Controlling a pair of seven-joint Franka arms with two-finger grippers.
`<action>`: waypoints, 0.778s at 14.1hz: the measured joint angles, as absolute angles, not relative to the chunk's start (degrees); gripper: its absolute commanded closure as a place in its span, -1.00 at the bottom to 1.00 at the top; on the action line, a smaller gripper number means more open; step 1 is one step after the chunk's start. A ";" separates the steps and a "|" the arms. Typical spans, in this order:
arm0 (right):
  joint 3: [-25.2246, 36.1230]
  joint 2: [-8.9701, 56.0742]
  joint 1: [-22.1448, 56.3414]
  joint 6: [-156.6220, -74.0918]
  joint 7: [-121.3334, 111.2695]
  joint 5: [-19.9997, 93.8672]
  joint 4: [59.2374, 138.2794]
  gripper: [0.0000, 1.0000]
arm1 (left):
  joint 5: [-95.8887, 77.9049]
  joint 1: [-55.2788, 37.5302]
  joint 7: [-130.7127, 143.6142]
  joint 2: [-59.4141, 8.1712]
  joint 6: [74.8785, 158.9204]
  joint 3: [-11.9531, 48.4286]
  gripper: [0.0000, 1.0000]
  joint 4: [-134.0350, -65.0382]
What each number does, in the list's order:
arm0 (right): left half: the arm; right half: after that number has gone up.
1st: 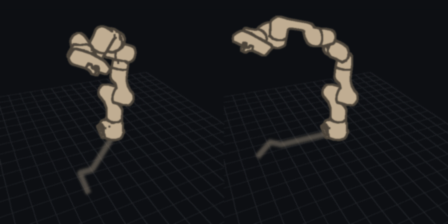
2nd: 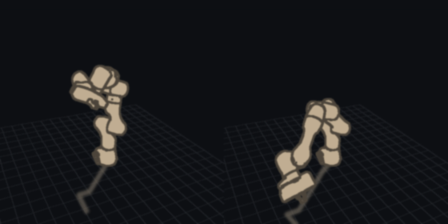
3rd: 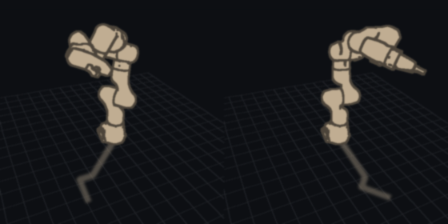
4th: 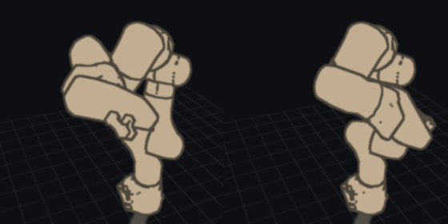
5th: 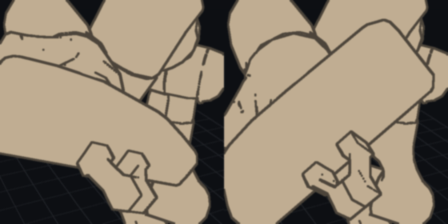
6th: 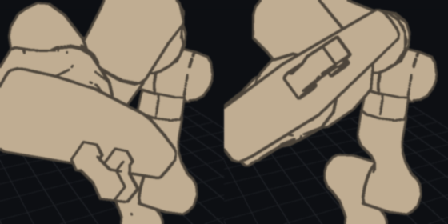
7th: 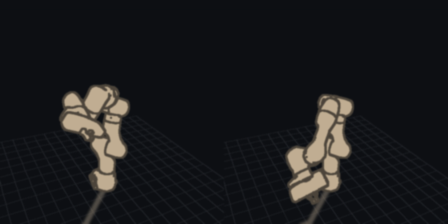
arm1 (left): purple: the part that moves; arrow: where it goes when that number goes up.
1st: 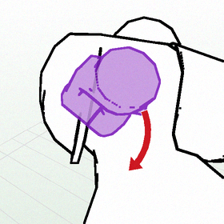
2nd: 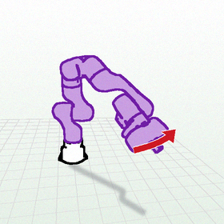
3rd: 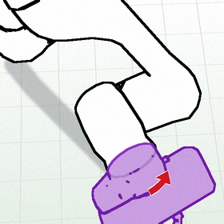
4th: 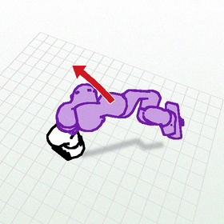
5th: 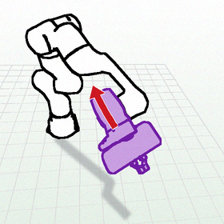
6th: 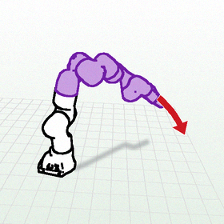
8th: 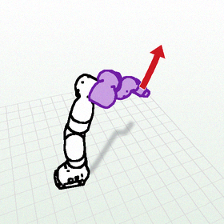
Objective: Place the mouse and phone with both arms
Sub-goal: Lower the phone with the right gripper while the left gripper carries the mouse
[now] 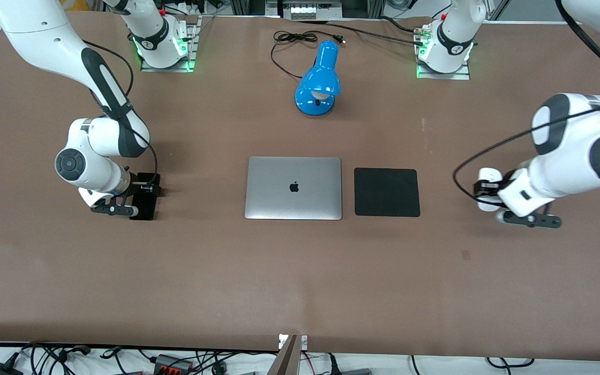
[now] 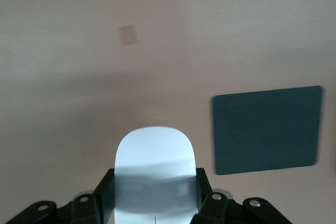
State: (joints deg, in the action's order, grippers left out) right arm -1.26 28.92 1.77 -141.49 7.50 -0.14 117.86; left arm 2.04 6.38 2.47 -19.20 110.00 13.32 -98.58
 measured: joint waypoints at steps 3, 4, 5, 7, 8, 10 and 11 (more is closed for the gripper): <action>-3.80 28.93 5.79 -141.01 11.25 -0.11 114.48 0.53 | 2.04 3.87 13.37 -20.26 109.99 18.76 0.48 -98.94; -4.14 29.12 8.61 -140.88 14.87 -0.12 113.80 0.53 | 2.11 1.60 17.07 -20.89 110.10 19.27 0.48 -99.05; -4.30 29.71 11.53 -140.86 18.04 -0.11 113.04 0.53 | 2.98 -0.83 20.43 -21.66 110.73 19.42 0.48 -99.36; -4.38 31.75 16.09 -140.86 21.70 -0.11 111.49 0.53 | 7.22 -4.29 26.19 -22.95 115.83 19.53 0.48 -102.16; -4.38 32.74 17.33 -140.89 22.49 -0.11 111.05 0.53 | 8.57 -5.13 28.61 -23.44 119.96 19.53 0.48 -104.55; -4.35 34.25 18.38 -140.95 22.87 -0.12 110.58 0.53 | 9.41 -5.42 31.15 -24.62 128.90 19.50 0.48 -109.74; -4.29 34.34 18.47 -140.70 22.88 -0.15 110.37 0.34 | 9.45 -5.28 31.27 -25.39 132.74 19.42 0.48 -111.77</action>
State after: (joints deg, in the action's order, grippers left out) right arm -4.29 34.34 18.47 -140.70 22.88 -0.15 110.37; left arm 9.45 -5.28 31.27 -25.39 132.74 19.42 -111.77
